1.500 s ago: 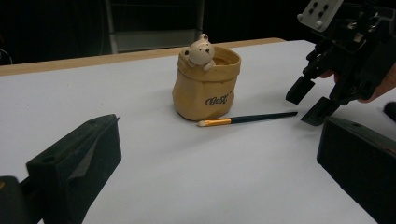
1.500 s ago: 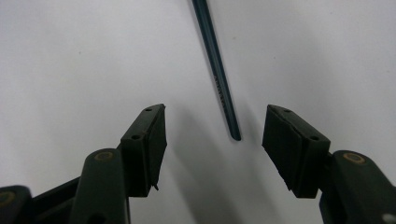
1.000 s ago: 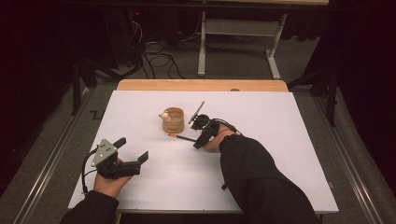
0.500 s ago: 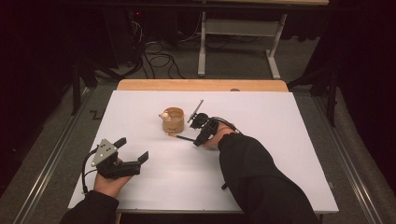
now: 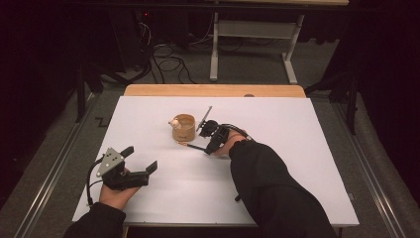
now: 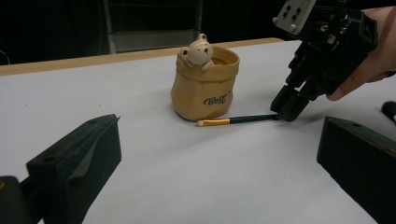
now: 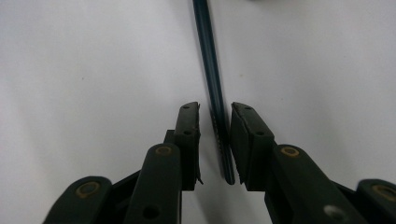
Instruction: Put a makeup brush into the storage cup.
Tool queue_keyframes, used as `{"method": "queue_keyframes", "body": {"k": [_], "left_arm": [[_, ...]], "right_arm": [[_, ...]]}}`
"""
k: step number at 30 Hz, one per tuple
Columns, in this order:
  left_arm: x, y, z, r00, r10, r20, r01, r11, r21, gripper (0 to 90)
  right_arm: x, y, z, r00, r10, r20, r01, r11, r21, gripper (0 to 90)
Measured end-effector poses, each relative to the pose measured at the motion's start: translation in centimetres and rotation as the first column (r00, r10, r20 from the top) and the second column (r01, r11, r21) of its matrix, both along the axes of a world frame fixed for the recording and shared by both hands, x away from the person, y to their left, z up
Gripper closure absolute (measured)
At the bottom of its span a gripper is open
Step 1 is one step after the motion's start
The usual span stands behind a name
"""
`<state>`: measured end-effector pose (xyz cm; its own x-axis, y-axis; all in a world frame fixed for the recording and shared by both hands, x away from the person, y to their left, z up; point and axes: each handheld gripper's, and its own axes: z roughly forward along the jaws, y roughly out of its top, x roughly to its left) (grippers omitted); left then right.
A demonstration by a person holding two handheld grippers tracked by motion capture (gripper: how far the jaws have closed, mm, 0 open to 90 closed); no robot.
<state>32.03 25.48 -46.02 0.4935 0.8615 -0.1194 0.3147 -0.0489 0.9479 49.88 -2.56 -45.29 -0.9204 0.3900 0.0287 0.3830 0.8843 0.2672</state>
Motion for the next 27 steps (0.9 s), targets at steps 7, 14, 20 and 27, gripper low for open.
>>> {"method": "queue_keyframes", "body": {"k": [7,14,20,27], "left_arm": [[-0.03,0.02,0.02,1.0,0.0,-0.001,0.0,1.0,0.0,0.5],[-0.04,-0.03,0.01,1.0,0.0,-0.002,0.0,1.0,0.003,0.5],[-0.05,-0.06,-0.02,1.0,0.002,0.0,-0.002,1.0,0.002,0.5],[-0.05,-0.06,-0.02,1.0,0.001,0.0,-0.001,1.0,0.003,0.5]], "right_arm": [[-0.03,0.02,-0.17,0.9999,0.009,0.004,-0.009,0.9999,-0.011,77.1],[-0.14,0.07,-0.27,0.9991,0.035,0.024,-0.035,0.9992,-0.018,82.8],[-0.26,0.16,-0.35,0.9976,0.061,0.032,-0.061,0.998,-0.018,85.2],[-0.41,0.17,-0.34,0.9967,0.071,0.04,-0.07,0.9973,-0.024,86.0]]}}
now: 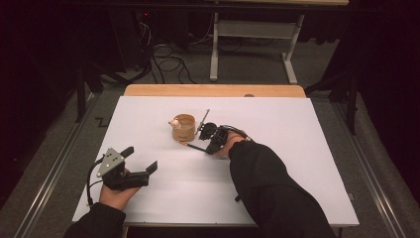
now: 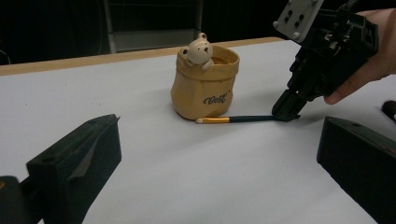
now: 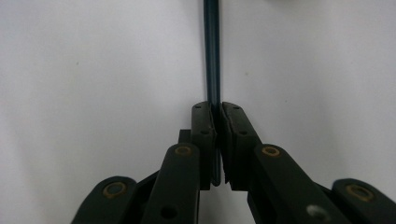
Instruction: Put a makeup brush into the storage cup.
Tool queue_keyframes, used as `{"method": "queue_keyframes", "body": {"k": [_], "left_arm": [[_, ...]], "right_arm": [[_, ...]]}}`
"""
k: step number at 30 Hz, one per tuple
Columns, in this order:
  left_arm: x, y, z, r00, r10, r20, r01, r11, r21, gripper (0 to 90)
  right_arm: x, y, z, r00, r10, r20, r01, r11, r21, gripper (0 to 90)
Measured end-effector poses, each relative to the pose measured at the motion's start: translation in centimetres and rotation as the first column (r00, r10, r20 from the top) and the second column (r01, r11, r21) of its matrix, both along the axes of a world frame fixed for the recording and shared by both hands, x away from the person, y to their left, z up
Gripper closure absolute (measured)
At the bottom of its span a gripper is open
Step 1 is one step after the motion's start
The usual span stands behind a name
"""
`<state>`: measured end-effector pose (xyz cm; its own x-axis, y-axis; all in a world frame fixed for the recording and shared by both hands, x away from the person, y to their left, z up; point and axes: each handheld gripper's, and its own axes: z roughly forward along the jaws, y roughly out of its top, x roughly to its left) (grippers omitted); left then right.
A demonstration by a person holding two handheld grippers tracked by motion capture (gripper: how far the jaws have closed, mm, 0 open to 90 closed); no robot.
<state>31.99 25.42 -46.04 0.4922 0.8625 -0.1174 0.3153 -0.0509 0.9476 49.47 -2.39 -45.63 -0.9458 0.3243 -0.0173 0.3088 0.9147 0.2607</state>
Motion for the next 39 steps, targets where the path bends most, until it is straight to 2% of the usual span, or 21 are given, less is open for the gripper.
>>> {"method": "queue_keyframes", "body": {"k": [19,24,33,37,39], "left_arm": [[0.0,0.1,0.0,1.0,0.0,-0.004,0.0,1.0,0.002,0.6],[-0.1,0.1,0.0,1.0,0.0,0.0,0.0,1.0,0.002,0.6],[0.0,0.0,0.0,1.0,0.001,-0.001,-0.001,1.0,0.003,0.6],[-0.1,0.0,0.0,1.0,-0.001,-0.002,0.001,1.0,0.005,0.6],[-0.1,0.0,0.0,1.0,-0.001,-0.002,0.001,1.0,0.004,0.6]], "right_arm": [[-0.3,0.2,0.2,1.0,0.004,0.006,-0.004,0.9999,-0.013,86.6],[-0.7,-0.1,0.7,0.9999,-0.002,0.012,0.002,0.9995,-0.03,86.7],[-1.8,-1.6,2.5,0.9997,-0.001,0.024,0.003,0.9979,-0.065,86.7],[-2.4,-2.7,3.1,0.9992,-0.018,0.035,0.02,0.9974,-0.069,86.7],[-2.8,-4.0,3.2,0.9987,-0.044,0.027,0.046,0.9964,-0.072,86.7]]}}
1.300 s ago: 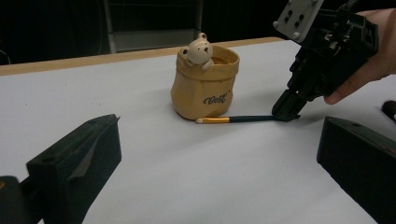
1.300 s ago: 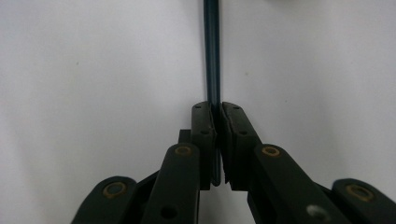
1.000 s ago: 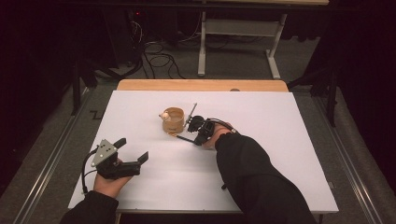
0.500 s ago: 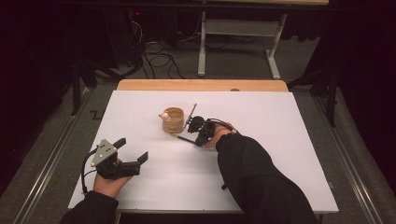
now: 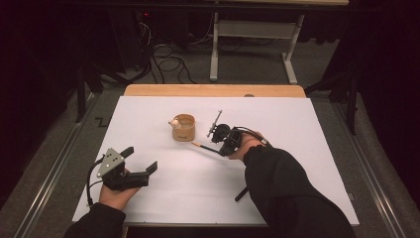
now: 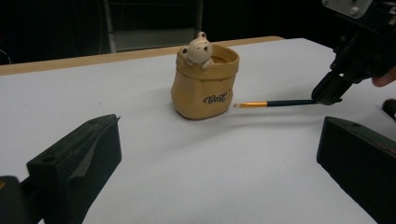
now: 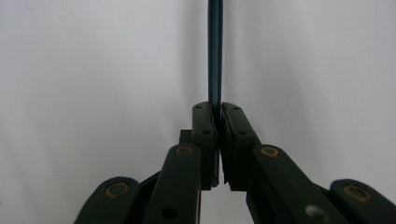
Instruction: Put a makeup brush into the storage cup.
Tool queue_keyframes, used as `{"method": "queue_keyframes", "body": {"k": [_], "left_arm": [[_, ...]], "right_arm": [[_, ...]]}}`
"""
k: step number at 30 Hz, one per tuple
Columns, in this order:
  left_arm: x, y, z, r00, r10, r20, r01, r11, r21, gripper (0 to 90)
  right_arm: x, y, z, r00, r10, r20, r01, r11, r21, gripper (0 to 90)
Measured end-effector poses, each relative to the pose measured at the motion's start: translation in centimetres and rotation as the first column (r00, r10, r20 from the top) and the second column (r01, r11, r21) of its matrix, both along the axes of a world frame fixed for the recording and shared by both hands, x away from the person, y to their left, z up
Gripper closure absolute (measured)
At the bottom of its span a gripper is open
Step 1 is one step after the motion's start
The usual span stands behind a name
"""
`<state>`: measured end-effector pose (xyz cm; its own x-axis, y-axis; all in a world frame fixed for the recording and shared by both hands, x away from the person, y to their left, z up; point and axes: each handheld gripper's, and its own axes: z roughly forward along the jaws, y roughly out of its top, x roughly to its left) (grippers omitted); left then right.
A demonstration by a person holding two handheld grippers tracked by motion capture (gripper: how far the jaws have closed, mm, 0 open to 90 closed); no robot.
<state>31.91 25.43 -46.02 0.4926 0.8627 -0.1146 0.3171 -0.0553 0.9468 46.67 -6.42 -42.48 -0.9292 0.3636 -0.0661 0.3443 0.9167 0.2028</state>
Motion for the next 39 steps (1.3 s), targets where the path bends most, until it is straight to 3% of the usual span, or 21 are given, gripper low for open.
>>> {"method": "queue_keyframes", "body": {"k": [2,5,9,21,30,35,39], "left_arm": [[0.0,0.0,0.0,1.0,0.0,0.0,0.0,1.0,0.0,0.6],[0.0,0.0,0.0,1.0,0.0,0.0,0.0,1.0,-0.002,0.6],[0.1,-0.1,-0.1,1.0,-0.002,-0.003,0.002,1.0,0.001,0.6],[0.1,-0.4,-0.2,0.9999,-0.006,-0.011,0.006,0.9999,0.01,0.6],[0.2,-0.4,-0.3,0.9999,-0.003,-0.013,0.004,0.9999,0.011,0.6],[0.2,-0.5,-0.4,0.9999,-0.004,-0.016,0.004,1.0,0.008,0.6],[0.2,-0.6,-0.4,0.9998,-0.006,-0.017,0.006,0.9999,0.015,0.6]], "right_arm": [[-0.1,-0.5,0.1,1.0,-0.002,0.001,0.002,1.0,-0.002,86.6],[-0.5,-2.4,0.6,0.9982,-0.06,-0.005,0.06,0.9982,0.002,86.6],[-1.2,-4.4,0.9,0.9957,-0.092,-0.009,0.092,0.9956,0.016,86.6],[-3.0,-9.3,1.5,0.9892,-0.147,0.003,0.147,0.9889,0.026,86.6],[-4.0,-13.5,1.2,0.9763,-0.216,0.006,0.216,0.9757,0.037,86.6],[-4.6,-14.9,0.8,0.9667,-0.256,0.004,0.255,0.9659,0.043,86.6],[-4.9,-16.0,0.7,0.9646,-0.263,0.012,0.263,0.964,0.043,86.6]]}}
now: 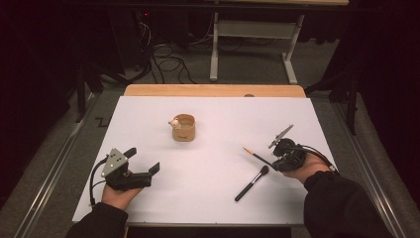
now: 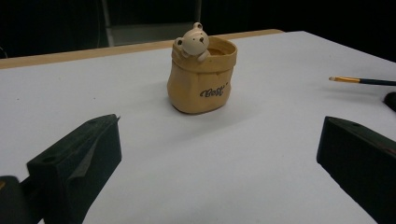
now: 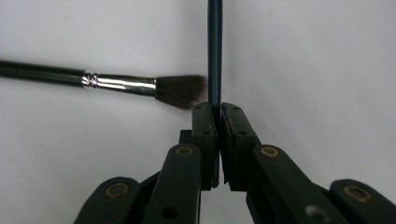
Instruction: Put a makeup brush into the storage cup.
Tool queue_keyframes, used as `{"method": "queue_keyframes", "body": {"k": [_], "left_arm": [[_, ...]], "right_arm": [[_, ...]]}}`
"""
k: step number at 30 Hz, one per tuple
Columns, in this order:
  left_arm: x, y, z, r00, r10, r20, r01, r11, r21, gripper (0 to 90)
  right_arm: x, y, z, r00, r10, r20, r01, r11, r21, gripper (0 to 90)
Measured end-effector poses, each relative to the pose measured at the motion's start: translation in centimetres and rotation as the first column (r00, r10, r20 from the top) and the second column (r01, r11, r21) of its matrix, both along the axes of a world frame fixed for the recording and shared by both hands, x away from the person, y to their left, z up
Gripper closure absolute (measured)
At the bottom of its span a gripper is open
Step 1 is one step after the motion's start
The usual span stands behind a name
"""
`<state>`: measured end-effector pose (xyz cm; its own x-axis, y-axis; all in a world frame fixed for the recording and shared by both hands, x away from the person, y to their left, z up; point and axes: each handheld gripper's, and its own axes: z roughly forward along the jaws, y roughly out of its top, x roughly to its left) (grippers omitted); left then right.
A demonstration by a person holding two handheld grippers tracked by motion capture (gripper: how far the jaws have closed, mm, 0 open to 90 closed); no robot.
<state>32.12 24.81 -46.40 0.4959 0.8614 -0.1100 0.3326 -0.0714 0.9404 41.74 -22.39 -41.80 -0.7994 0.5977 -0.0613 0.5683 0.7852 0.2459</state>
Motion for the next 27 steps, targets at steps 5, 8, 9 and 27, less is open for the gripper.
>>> {"method": "queue_keyframes", "body": {"k": [5,8,9,27], "left_arm": [[0.0,-0.04,-0.03,1.0,-0.002,-0.003,0.002,1.0,0.005,0.6],[-0.02,-0.03,-0.03,1.0,-0.002,-0.003,0.002,1.0,0.006,0.6],[-0.02,-0.03,-0.03,1.0,-0.001,-0.003,0.001,1.0,0.006,0.6],[-0.02,-0.02,-0.04,1.0,-0.005,-0.003,0.005,1.0,0.005,0.6]], "right_arm": [[-0.2,-0.55,-0.12,0.9998,-0.021,0.001,0.021,0.9998,0.0,86.6],[-0.18,-0.65,-0.23,0.9998,-0.017,0.01,0.017,0.9998,0.004,86.5],[-0.19,-0.66,-0.25,0.9997,-0.018,0.015,0.018,0.9998,0.004,86.5],[-0.54,-0.91,-0.87,0.9889,-0.11,0.1,0.097,0.9868,0.129,86.6]]}}
